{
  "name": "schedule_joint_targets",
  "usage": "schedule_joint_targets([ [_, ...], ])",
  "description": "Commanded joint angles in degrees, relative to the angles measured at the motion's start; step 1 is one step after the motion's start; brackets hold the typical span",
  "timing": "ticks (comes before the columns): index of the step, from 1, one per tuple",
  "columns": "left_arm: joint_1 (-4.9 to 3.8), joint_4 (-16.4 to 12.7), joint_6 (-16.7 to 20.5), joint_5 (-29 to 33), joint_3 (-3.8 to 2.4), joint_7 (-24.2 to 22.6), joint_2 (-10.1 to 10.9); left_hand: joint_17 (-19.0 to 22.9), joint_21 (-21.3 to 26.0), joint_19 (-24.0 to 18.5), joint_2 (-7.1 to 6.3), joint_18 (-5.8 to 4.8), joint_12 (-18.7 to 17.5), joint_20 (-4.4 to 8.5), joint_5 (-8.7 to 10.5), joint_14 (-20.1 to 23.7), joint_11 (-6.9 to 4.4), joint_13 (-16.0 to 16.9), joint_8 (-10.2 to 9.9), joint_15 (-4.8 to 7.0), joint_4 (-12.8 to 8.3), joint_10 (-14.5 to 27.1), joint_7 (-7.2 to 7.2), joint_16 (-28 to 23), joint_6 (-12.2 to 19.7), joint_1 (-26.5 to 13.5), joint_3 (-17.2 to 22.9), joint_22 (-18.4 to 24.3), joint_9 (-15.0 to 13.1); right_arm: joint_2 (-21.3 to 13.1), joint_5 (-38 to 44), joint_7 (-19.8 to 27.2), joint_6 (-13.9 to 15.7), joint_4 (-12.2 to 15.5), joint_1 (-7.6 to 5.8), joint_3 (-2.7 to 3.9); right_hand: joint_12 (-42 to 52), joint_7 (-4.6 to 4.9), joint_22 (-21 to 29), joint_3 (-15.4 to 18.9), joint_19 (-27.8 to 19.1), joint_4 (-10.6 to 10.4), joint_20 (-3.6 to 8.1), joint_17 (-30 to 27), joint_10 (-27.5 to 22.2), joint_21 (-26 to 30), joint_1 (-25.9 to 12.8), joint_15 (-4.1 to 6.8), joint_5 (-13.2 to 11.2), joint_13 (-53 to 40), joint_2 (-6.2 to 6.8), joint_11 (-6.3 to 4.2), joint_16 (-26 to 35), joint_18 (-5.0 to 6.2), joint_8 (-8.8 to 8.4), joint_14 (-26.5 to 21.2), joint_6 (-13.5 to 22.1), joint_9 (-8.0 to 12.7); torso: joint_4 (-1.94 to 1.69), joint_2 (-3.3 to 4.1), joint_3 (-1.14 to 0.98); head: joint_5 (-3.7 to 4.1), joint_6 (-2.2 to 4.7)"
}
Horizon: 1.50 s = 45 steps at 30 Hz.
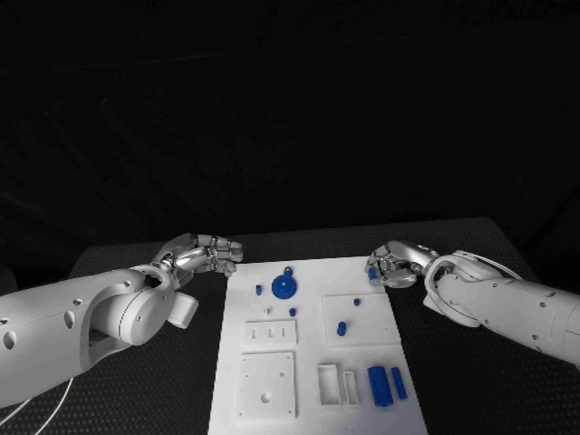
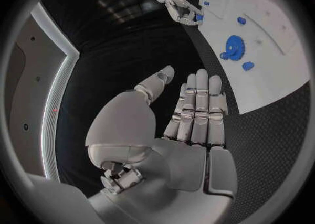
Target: Assemble the parts on the task board
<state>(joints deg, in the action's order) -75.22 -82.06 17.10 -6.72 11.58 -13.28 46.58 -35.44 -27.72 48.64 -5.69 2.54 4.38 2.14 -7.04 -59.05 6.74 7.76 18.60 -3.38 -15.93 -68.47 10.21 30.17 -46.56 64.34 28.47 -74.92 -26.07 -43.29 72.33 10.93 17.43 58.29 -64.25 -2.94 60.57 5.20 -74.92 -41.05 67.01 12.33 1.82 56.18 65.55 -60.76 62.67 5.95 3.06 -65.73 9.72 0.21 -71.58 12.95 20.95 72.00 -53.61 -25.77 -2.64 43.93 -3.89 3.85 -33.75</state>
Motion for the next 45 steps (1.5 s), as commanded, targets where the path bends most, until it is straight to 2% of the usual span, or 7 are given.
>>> schedule_joint_targets([
  [1,-0.04,-0.1,-0.8,-0.2,-0.04,-0.4,-0.1,-0.1,-0.2,-0.3,-0.14,1.12,-0.2,0.1,-0.07,0.2,0.31,0.1,-0.3,-0.1,0.0,0.0,0.28,-0.2,0.0,-0.4,0.4,-1.1,-0.1,0.2,0.0,-0.5,-0.5,0.0,0.24,-0.13,0.4,1.17,-1.0,-0.5,-0.1,0.1,0.46,0.1,0.1,-0.3,0.0,0.2,-0.3,0.1,-0.54,-0.25,-0.1,2.05,0.32,0.2,-1.2,-0.1,0.01,-0.01,-0.04,0.05,-0.01],
  [13,-0.05,-0.2,-0.9,-0.4,-0.04,0.0,-0.1,-0.2,-0.2,-0.3,0.04,1.1,-0.2,0.08,-0.06,0.1,0.28,0.2,-0.2,-0.12,0.1,-0.2,0.2,-0.3,-0.3,-0.5,0.4,-1.1,-0.2,0.1,-2.1,-0.2,0.5,0.4,0.24,-0.13,0.5,0.33,-1.0,-1.2,-0.3,1.3,0.45,0.2,0.1,-0.6,-0.1,0.87,-0.3,0.2,-3.2,-1.02,-0.1,2.05,1.38,0.2,-4.0,-0.7,0.02,-0.02,-0.03,0.03,-0.03],
  [19,-0.05,-0.2,-1.9,-1.3,-0.04,0.8,-0.1,-0.3,-0.3,-0.4,0.51,1.09,0.2,0.06,-0.01,0.1,-0.02,0.4,0.2,-0.12,0.5,-1.1,-0.18,-0.4,-1.0,-1.1,0.3,-1.1,-0.4,-0.2,-1.1,-1.8,1.5,2.3,0.23,-0.11,0.5,0.04,-1.1,-1.3,-0.2,2.1,0.49,0.3,0.1,-0.8,-0.4,1.14,-0.3,0.2,-3.62,-1.31,-0.2,2.05,1.58,0.3,-4.8,-0.9,0.04,-0.03,0.0,0.07,-0.09],
  [23,-0.06,-0.1,-2.9,-2.5,-0.05,1.5,-0.2,-0.6,-0.4,-0.4,0.9,1.11,0.8,0.12,0.19,-0.1,-0.76,0.9,0.8,-0.06,1.2,-2.6,-0.86,-0.4,-2.3,-2.1,0.1,-1.1,-0.8,-1.2,1.2,-4.1,2.3,5.4,0.11,-0.09,0.6,-0.08,-1.0,-1.4,-0.1,2.7,0.57,0.3,0.1,-0.9,-0.4,1.27,-0.3,0.3,-3.62,-1.44,-0.2,2.05,1.61,0.4,-5.1,-0.9,0.05,-0.06,0.06,0.08,0.05],
  [31,-0.09,0.2,-4.4,-4.8,-0.08,4.3,-1.2,-1.0,-0.7,-0.2,0.78,1.17,1.3,0.31,0.77,-0.6,-1.58,1.5,1.3,0.18,2.3,-4.4,-1.64,-0.4,-4.2,-3.8,-0.5,-1.0,-1.0,-1.9,6.7,-9.9,3.2,12.3,-2.66,-0.04,0.6,-0.28,-0.9,-1.7,0.2,3.3,0.69,0.4,0.4,-1.0,-0.4,1.45,-0.3,0.4,-3.26,-1.63,-0.3,2.05,1.68,0.6,-5.7,-0.9,0.18,-0.14,0.14,0.01,0.61],
  [35,-0.09,0.8,-4.7,-5.4,-0.08,7.2,-2.3,-1.2,-0.8,-0.1,0.29,1.2,1.1,0.44,1.23,-0.7,-1.62,1.6,1.0,0.29,3.5,-4.5,-1.69,-0.4,-4.3,-5.5,-0.8,-1.0,-0.9,-1.9,9.8,-13.3,2.7,16.2,-3.9,-0.02,0.5,-0.36,-0.8,-2.0,0.5,3.4,0.75,0.4,0.5,-0.9,-0.4,1.53,-0.3,0.5,-2.99,-1.72,-0.3,2.05,1.66,0.8,-5.9,-0.9,0.44,-0.39,0.34,-0.29,1.01],
  [45,-0.73,1.5,-4.9,-7.8,-0.13,13.5,-5.3,-2.0,-0.9,-0.1,-2.57,1.45,0.4,0.76,4.18,-1.0,-1.78,2.1,-0.3,0.59,10.9,-5.0,-1.5,-0.3,-4.2,-14.2,-2.4,-0.9,-0.3,1.3,17.8,-21.0,1.6,23.6,-5.99,-0.02,0.4,-0.48,-0.5,-3.2,1.0,3.2,0.84,0.4,0.9,-0.8,-0.4,1.63,-0.3,0.7,-2.22,-1.85,-0.2,2.05,1.49,1.0,-6.3,-0.8,1.22,-1.68,0.93,-1.77,1.42],
])
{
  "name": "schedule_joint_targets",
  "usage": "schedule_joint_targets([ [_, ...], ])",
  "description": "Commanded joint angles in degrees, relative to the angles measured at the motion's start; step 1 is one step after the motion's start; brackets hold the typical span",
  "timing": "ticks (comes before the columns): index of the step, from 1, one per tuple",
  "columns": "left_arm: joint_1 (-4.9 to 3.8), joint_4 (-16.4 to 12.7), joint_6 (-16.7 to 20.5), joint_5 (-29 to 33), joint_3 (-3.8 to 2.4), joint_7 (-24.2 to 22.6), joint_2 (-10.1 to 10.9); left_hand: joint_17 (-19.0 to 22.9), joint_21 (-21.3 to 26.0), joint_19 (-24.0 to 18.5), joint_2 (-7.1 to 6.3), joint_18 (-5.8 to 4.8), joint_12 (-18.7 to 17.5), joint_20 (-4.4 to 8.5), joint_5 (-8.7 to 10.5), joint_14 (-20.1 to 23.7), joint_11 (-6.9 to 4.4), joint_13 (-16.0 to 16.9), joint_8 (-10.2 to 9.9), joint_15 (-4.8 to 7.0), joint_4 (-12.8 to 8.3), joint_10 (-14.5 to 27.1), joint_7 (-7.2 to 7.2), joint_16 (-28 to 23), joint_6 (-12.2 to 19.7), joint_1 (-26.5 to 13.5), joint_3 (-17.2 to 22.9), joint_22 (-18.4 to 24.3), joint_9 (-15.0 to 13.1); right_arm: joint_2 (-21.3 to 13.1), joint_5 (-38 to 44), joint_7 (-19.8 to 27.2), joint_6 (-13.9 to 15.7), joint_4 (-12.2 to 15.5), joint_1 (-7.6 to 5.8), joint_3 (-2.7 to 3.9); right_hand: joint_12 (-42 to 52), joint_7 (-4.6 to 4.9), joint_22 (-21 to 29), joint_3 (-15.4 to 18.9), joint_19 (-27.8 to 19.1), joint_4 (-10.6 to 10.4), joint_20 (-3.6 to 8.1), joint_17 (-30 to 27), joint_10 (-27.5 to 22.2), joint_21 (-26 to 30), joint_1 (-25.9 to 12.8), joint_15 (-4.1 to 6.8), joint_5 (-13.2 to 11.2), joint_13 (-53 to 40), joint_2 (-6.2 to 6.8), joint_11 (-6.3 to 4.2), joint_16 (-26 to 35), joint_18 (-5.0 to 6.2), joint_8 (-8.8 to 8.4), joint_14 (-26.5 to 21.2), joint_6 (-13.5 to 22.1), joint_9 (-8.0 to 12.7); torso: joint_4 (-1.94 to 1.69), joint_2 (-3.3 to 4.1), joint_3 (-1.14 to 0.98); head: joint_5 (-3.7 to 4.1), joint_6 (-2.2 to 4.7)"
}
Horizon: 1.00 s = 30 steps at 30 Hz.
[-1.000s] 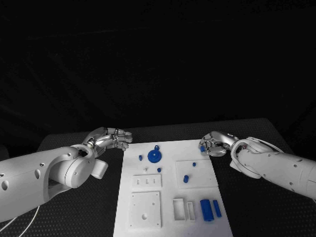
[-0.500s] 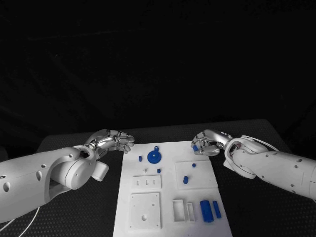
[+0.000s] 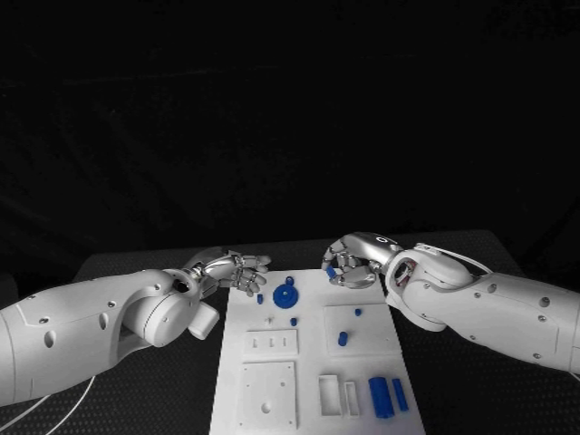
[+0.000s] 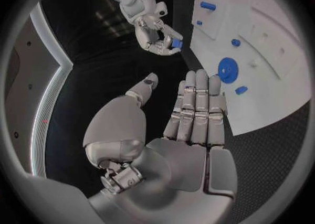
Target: Assemble the parts on the task board
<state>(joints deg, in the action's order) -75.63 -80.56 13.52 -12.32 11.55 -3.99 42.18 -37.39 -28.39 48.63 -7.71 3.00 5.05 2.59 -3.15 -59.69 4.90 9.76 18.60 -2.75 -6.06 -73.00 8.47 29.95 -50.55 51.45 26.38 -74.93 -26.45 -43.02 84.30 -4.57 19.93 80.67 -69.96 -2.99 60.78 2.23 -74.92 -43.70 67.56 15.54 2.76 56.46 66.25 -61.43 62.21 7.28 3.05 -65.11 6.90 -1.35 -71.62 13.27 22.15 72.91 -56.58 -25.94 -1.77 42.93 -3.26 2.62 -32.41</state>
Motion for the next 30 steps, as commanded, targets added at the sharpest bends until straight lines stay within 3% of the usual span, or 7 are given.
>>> schedule_joint_targets([
  [1,-0.35,0.0,-1.5,-2.3,-0.09,4.6,-1.2,-0.1,-0.3,0.0,-0.81,1.06,-0.2,0.37,0.3,-0.4,0.03,0.1,-0.4,0.0,1.4,-0.5,0.23,0.0,-0.2,-1.5,-0.2,-0.9,0.1,1.6,6.1,-6.0,-0.9,1.4,-0.36,0.02,0.2,2.48,-0.5,-0.6,0.4,-0.1,-0.11,0.1,0.2,-0.1,0.0,0.3,-0.2,0.1,0.66,-0.29,-0.2,1.73,0.28,0.1,-3.4,-0.6,0.39,-0.81,0.35,-0.73,0.11],
  [8,-0.37,0.9,-0.1,-3.1,-0.08,7.4,-4.2,-0.6,-0.4,-0.1,-3.02,1.31,-0.6,0.35,0.31,-0.1,0.16,0.2,-1.3,-0.01,5.1,-0.2,0.87,0.0,1.4,-2.4,1.3,-1.0,0.5,5.4,7.4,-8.4,-1.4,2.5,-0.45,0.02,0.1,2.46,-0.4,-1.1,0.6,-0.3,-0.15,0.0,0.4,-0.1,0.0,0.28,-0.2,0.2,0.9,-0.31,-0.1,1.73,0.2,0.3,-3.5,-0.5,0.43,-1.6,0.77,-2.36,0.06],
  [12,-0.37,0.9,0.2,-3.5,-0.07,8.0,-4.6,-0.7,-0.6,-0.2,-3.3,1.33,-0.8,0.32,0.31,0.0,0.29,0.2,-1.5,-0.03,5.7,0.0,1.02,0.0,1.7,-1.9,1.7,-1.1,0.6,6.5,7.8,-8.9,-1.3,2.8,-0.45,0.02,0.1,2.45,-0.4,-1.3,0.7,-0.4,-0.17,0.0,0.4,-0.1,0.0,0.28,-0.2,0.2,0.98,-0.31,-0.1,1.73,0.16,0.4,-3.5,-0.5,0.37,-1.79,0.84,-2.7,-0.06],
  [20,-0.36,0.7,-1.4,-4.8,-0.02,8.6,-5.0,-0.9,-0.7,-0.4,-2.81,1.3,-0.9,0.24,0.32,0.1,0.41,0.3,-1.3,-0.1,5.4,0.3,0.93,0.0,1.5,-0.7,1.6,-1.2,0.4,8.0,7.9,-9.3,-1.3,2.5,-0.43,0.01,0.1,2.44,-0.4,-1.5,0.8,-0.4,-0.2,0.0,0.5,-0.1,0.0,0.28,-0.2,0.3,1.08,-0.32,-0.1,1.73,0.12,0.5,-3.6,-0.5,0.4,-1.84,0.93,-2.6,0.14],
  [30,-0.35,0.3,-2.9,-5.7,0.02,9.0,-5.1,-1.0,-0.8,-0.5,-2.58,1.28,-0.8,0.19,0.32,0.2,0.31,0.4,-0.9,-0.14,5.7,0.1,0.62,0.0,0.7,-0.9,1.0,-1.1,0.2,8.9,8.4,-9.3,-1.7,2.5,-0.43,0.01,0.1,2.43,-0.4,-1.8,0.9,-0.5,-0.22,0.0,0.6,-0.1,0.0,0.28,-0.2,0.4,1.16,-0.33,-0.1,1.73,0.08,0.6,-3.7,-0.5,0.34,-1.7,0.86,-2.63,0.16],
])
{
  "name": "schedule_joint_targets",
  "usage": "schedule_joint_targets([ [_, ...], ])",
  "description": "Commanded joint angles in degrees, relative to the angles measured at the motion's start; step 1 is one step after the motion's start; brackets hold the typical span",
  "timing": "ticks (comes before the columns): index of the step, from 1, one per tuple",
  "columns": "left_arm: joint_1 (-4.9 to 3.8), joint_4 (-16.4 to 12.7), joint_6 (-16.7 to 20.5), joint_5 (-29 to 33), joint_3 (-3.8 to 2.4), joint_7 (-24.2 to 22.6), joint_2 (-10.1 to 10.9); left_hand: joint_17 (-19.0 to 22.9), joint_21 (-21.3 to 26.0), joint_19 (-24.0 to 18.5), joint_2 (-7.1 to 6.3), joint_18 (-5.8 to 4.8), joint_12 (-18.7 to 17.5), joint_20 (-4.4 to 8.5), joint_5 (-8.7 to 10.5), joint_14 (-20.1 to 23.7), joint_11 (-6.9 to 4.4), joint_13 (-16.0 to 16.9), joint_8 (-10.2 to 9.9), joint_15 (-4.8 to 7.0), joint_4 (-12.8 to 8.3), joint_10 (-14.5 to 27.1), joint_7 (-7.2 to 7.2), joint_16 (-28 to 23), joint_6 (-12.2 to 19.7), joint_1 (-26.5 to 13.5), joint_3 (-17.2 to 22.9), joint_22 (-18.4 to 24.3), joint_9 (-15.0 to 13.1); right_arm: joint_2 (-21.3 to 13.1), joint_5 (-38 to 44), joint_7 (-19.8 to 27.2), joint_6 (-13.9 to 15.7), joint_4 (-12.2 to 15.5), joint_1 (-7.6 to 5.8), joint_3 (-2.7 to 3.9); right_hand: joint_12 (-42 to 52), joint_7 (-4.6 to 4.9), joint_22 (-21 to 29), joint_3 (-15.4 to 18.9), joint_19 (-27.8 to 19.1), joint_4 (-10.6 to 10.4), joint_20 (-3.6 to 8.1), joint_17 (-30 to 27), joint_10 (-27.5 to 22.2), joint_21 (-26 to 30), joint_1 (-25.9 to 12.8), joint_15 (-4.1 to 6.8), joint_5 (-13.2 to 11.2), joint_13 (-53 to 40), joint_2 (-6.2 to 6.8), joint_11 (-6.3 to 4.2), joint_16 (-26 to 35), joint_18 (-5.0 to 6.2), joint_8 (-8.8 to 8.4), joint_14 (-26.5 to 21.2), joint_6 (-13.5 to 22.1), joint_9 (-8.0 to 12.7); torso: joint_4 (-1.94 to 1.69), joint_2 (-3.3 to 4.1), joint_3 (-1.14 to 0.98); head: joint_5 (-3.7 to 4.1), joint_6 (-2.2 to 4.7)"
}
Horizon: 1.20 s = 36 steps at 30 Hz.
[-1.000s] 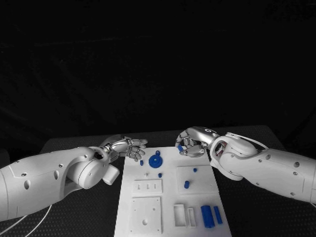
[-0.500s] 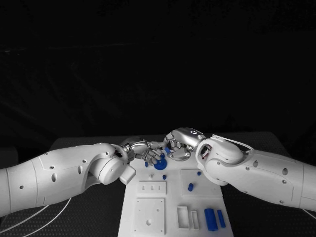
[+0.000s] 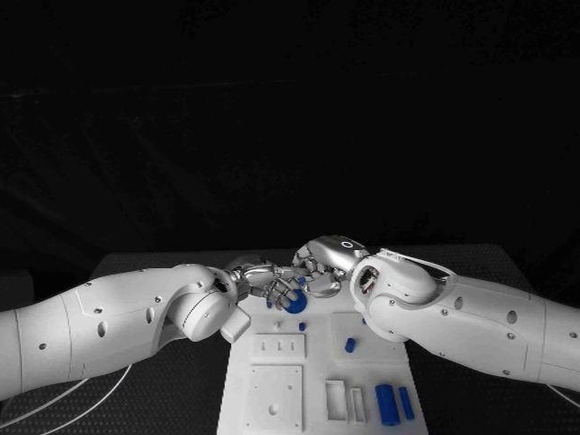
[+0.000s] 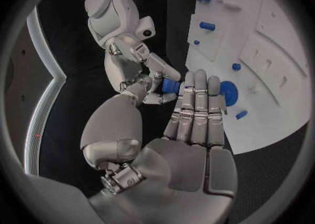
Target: Assemble the parts on the task board
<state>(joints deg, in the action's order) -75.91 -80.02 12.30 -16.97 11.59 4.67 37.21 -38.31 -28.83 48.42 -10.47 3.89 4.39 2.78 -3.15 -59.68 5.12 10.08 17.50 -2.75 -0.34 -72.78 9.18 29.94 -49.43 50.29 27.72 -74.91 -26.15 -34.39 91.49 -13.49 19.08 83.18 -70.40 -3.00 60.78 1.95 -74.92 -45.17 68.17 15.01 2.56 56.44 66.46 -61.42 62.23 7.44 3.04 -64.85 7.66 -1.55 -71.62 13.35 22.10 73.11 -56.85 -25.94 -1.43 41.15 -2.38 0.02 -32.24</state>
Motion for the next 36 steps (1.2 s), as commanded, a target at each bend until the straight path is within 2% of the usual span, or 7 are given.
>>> schedule_joint_targets([
  [1,-0.07,-0.3,-1.6,-1.1,-0.02,0.3,-0.1,-0.1,-0.4,-0.3,0.27,0.4,-0.1,0.0,0.32,0.2,0.05,0.1,0.3,-0.13,0.0,-0.2,-0.16,0.0,-0.6,0.3,-0.4,-1.2,-0.1,0.3,1.2,-0.4,-1.0,0.0,0.01,0.01,0.1,2.71,-0.4,-0.3,0.3,0.0,-0.02,0.0,0.4,-0.1,-0.1,0.12,-0.2,0.1,0.4,-0.13,-0.1,1.65,0.12,0.4,-3.4,-0.5,-0.01,0.11,-0.02,-0.03,-0.02],
  [6,-0.07,-0.3,-0.9,-1.1,-0.03,-0.1,0.0,-0.2,-0.5,-0.4,0.79,0.43,0.0,0.02,0.32,0.2,-0.06,0.2,0.5,-0.11,0.0,-0.4,-0.31,0.0,-0.9,0.6,-0.7,-1.1,-0.1,0.7,1.2,-0.4,-1.4,0.0,0.02,-0.05,0.1,2.71,-0.4,-0.4,0.3,0.0,-0.03,0.0,0.5,-0.1,-0.1,0.12,-0.2,0.1,0.44,-0.13,-0.1,1.65,0.11,0.4,-3.4,-0.5,0.09,0.11,-0.01,-0.1,-0.1],
  [11,-0.07,-0.3,-0.6,-0.6,-0.05,-0.5,0.0,-0.3,-0.6,-0.5,2.16,0.42,0.0,0.01,0.29,0.2,-0.06,0.3,0.4,-0.11,-0.6,-0.4,-0.3,0.0,-0.8,1.4,-1.2,-1.1,-0.1,0.8,1.2,-0.5,-1.7,0.1,0.02,-0.15,0.0,2.71,-0.3,-0.4,0.3,0.0,-0.03,0.0,0.5,-0.1,-0.1,0.12,-0.2,0.1,0.46,-0.13,0.0,1.65,0.1,0.4,-3.4,-0.4,0.2,0.09,-0.03,-0.02,-0.09],
  [16,-0.08,-0.3,-1.2,0.0,-0.05,-1.3,-0.1,-0.3,-0.6,-0.6,4.02,0.37,0.0,-0.02,0.26,0.3,-0.06,0.4,0.4,-0.15,-1.3,-0.4,-0.31,-0.2,-0.9,2.0,-1.9,-1.1,0.0,0.9,1.2,-0.5,-2.0,0.1,0.02,-0.35,0.0,2.71,-0.3,-0.4,0.4,0.0,-0.04,-0.1,0.5,-0.1,-0.1,0.12,-0.2,0.1,0.47,-0.13,0.0,1.65,0.09,0.4,-3.5,-0.4,0.04,0.06,-0.02,0.12,-0.16],
  [19,-0.08,-0.3,-1.4,0.2,-0.05,-1.5,-0.1,-0.4,-0.7,-0.8,6.41,0.32,0.0,-0.05,0.22,0.3,-0.12,0.5,0.3,-0.17,-2.0,-0.4,-0.38,-0.3,-1.0,2.6,-2.4,-1.1,0.1,1.1,1.1,-0.5,-2.1,0.1,0.04,-0.46,0.0,2.71,-0.3,-0.5,0.4,0.0,-0.04,-0.1,0.5,-0.1,-0.1,0.12,-0.2,0.1,0.47,-0.13,0.0,1.65,0.08,0.4,-3.5,-0.4,-0.01,0.08,-0.01,0.17,-0.18],
  [27,-0.08,-0.2,-1.7,0.5,-0.05,-1.6,-0.1,-0.4,-0.7,-1.1,9.8,0.18,-0.1,-0.09,-0.22,0.3,-0.24,0.6,0.2,-0.23,-4.1,-0.4,-0.5,-0.5,-1.4,3.7,-2.8,-1.0,0.4,0.9,0.9,-0.5,-2.1,0.6,0.13,-0.51,0.0,2.71,-0.3,-0.5,0.4,0.0,-0.05,-0.1,0.5,-0.1,-0.1,0.11,-0.2,0.2,0.51,-0.13,0.0,1.65,0.06,0.4,-3.5,-0.4,0.02,0.08,-0.01,-0.05,-0.31],
  [36,-0.08,0.0,-1.6,0.5,-0.05,-0.8,-0.5,-0.4,-0.7,-1.2,10.6,0.14,0.0,-0.1,-0.33,0.3,-0.32,0.7,0.2,-0.25,-4.5,-0.6,-0.59,-0.7,-1.7,3.6,-3.0,-1.0,0.5,1.1,0.8,-0.6,-2.4,0.9,0.21,-0.56,0.0,2.71,-0.3,-0.6,0.4,0.0,-0.06,-0.1,0.5,-0.1,-0.1,0.11,-0.2,0.2,0.52,-0.13,0.0,1.65,0.04,0.5,-3.5,-0.4,0.03,0.07,-0.03,-0.28,-0.42],
])
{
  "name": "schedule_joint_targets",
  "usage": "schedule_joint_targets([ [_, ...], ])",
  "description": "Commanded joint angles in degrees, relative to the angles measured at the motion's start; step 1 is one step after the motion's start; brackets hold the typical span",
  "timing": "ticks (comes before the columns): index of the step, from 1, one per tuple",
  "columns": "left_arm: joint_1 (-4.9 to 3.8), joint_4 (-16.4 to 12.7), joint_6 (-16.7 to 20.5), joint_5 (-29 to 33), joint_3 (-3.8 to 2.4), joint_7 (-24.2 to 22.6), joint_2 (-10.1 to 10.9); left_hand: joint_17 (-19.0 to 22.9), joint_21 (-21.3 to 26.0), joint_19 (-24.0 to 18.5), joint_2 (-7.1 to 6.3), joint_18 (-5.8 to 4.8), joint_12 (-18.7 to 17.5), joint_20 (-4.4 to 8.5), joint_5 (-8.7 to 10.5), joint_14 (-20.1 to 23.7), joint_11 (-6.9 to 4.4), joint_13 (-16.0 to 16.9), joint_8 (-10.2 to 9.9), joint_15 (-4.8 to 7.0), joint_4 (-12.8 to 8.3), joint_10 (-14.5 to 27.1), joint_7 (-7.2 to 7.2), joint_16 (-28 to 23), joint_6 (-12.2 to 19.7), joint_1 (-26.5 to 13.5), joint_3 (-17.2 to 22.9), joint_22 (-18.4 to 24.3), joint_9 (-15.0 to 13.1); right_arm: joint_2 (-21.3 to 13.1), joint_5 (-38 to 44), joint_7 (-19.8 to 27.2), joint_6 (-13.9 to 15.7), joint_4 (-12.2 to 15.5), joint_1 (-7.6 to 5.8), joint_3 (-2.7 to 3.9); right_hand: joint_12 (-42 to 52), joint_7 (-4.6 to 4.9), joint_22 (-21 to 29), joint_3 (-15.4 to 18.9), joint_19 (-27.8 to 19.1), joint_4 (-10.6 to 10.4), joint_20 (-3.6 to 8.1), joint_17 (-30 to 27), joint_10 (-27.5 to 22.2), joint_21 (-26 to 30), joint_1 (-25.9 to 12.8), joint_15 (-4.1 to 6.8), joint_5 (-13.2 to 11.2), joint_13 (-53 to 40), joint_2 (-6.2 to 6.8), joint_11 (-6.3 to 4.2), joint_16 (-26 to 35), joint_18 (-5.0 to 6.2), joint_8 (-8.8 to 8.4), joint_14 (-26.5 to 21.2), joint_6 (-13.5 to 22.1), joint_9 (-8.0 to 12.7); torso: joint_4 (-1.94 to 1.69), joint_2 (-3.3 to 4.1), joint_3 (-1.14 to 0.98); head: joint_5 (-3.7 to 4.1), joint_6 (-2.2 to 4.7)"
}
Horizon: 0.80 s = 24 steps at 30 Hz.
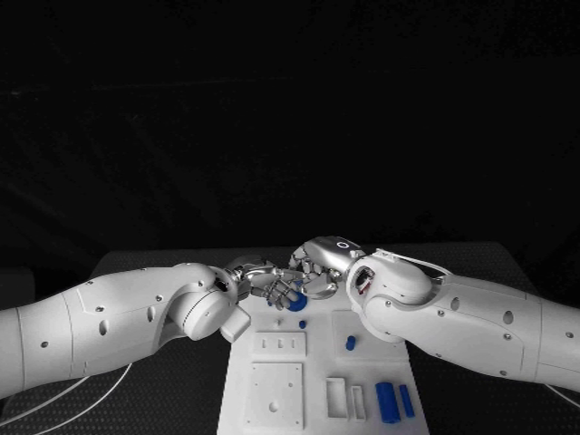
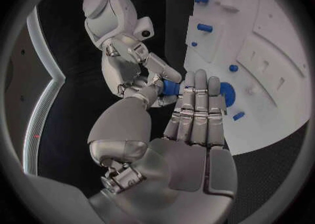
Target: Assemble the parts on the task board
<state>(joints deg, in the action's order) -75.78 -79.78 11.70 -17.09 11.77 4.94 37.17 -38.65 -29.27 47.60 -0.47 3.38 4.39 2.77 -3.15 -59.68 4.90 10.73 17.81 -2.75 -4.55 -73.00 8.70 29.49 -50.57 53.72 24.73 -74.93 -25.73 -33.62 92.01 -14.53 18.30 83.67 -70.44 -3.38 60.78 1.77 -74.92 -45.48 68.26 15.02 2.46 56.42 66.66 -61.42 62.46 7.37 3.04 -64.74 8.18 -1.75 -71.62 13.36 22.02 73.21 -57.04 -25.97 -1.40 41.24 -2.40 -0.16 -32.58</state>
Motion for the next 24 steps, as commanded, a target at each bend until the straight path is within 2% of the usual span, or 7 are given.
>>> schedule_joint_targets([
  [1,-0.21,-0.2,-1.1,0.6,-0.23,-1.1,-0.5,0.0,-0.2,-0.4,0.77,0.65,0.0,-0.09,-0.34,0.3,-0.11,0.1,-0.1,-0.25,-0.4,-0.4,-0.11,-0.2,-0.6,0.2,0.0,-1.0,0.1,0.3,0.3,0.5,-1.6,0.4,0.25,-0.18,0.0,2.89,-0.3,-0.3,0.3,0.0,0.04,-0.1,0.3,-0.1,-0.3,0.18,-0.2,0.1,0.0,0.07,0.0,1.64,0.12,0.4,-3.3,-0.4,0.0,-0.01,-0.01,-0.15,-0.12],
  [6,-0.21,-0.2,-1.2,0.6,-0.23,-0.8,-0.5,-0.1,-0.3,-0.4,1.91,0.58,0.0,-0.11,-1.65,0.3,-0.19,0.2,-0.1,-0.28,-2.1,-0.6,-0.23,-0.4,-0.9,0.5,0.1,-1.0,0.3,0.4,0.3,0.3,-1.9,0.4,0.3,-0.28,0.0,2.89,-0.3,-0.3,0.3,0.0,0.04,-0.1,0.3,-0.1,-0.3,0.18,-0.2,0.1,0.0,0.07,0.0,1.64,0.11,0.4,-3.3,-0.4,0.01,0.02,0.0,-0.42,-0.28],
  [14,-0.21,-0.3,-1.6,0.6,-0.23,-0.9,-0.4,-0.2,-0.5,-0.5,4.75,0.33,-0.1,-0.24,-9.86,0.2,-0.27,0.5,-0.2,-0.38,-7.2,-0.9,-0.27,-0.6,-1.5,0.1,1.4,-1.0,0.8,0.3,0.3,0.2,-2.0,0.1,0.34,-0.39,0.0,2.89,-0.3,-0.4,0.3,0.0,0.03,-0.1,0.3,-0.1,-0.3,0.18,-0.2,0.1,0.0,0.07,0.0,1.64,0.1,0.4,-3.3,-0.4,-0.01,0.0,0.02,-0.58,-0.4],
  [16,-0.21,-0.4,-1.5,0.8,-0.23,-1.0,-0.3,-0.2,-0.6,-0.5,5.49,0.31,-0.1,-0.24,-10.9,0.2,-0.31,0.5,-0.2,-0.4,-8.3,-0.9,-0.29,-0.7,-1.6,0.0,1.8,-1.0,0.8,0.3,0.3,0.2,-2.1,0.0,0.35,-0.4,0.0,2.89,-0.3,-0.4,0.3,0.0,0.03,-0.1,0.3,-0.1,-0.3,0.18,-0.2,0.1,0.01,0.07,0.0,1.64,0.1,0.4,-3.3,-0.4,-0.01,0.02,0.04,-0.53,-0.37],
  [17,-0.21,-0.4,-1.6,0.9,-0.23,-1.1,-0.2,-0.2,-0.6,-0.3,5.33,0.31,-0.1,-0.25,-8.31,0.1,-0.34,0.6,-0.2,-0.38,-8.5,-1.0,-0.33,-0.7,-1.7,0.7,4.1,-0.9,0.9,0.3,0.3,0.2,-2.1,0.0,0.35,-0.4,0.0,2.89,-0.3,-0.4,0.3,0.0,0.03,-0.1,0.3,-0.1,-0.3,0.17,-0.2,0.1,0.0,0.07,0.0,1.64,0.09,0.4,-3.3,-0.4,-0.01,0.02,0.05,-0.52,-0.34],
  [18,-0.21,-0.4,-1.6,0.9,-0.23,-1.1,-0.1,-0.2,-0.6,-0.1,3.77,0.25,-0.1,-0.29,-4.14,0.0,-0.32,0.6,-0.3,-0.41,-7.2,-1.0,-0.32,-0.8,-1.8,1.4,9.0,-0.8,1.1,0.3,0.3,0.2,-2.1,-0.1,0.35,-0.4,0.0,2.89,-0.3,-0.4,0.3,0.0,0.03,-0.1,0.3,-0.1,-0.3,0.17,-0.2,0.1,0.0,0.07,0.0,1.64,0.09,0.4,-3.3,-0.4,-0.01,0.01,0.05,-0.51,-0.33],
  [24,-0.2,-0.5,-1.8,0.9,-0.22,-0.8,0.2,-0.3,-0.9,-0.2,3.44,0.16,0.2,-0.22,-4.38,-0.1,-0.54,0.9,0.1,-0.4,-7.0,-1.7,-0.53,-0.8,-2.5,1.0,12.3,-1.1,1.0,0.3,0.3,0.2,-2.3,-0.4,0.43,-0.41,0.0,2.89,-0.3,-0.4,0.3,0.0,0.03,-0.1,0.4,-0.1,-0.3,0.17,-0.2,0.1,0.01,0.07,0.0,1.64,0.09,0.4,-3.3,-0.4,0.0,0.01,0.04,-0.46,-0.38],
])
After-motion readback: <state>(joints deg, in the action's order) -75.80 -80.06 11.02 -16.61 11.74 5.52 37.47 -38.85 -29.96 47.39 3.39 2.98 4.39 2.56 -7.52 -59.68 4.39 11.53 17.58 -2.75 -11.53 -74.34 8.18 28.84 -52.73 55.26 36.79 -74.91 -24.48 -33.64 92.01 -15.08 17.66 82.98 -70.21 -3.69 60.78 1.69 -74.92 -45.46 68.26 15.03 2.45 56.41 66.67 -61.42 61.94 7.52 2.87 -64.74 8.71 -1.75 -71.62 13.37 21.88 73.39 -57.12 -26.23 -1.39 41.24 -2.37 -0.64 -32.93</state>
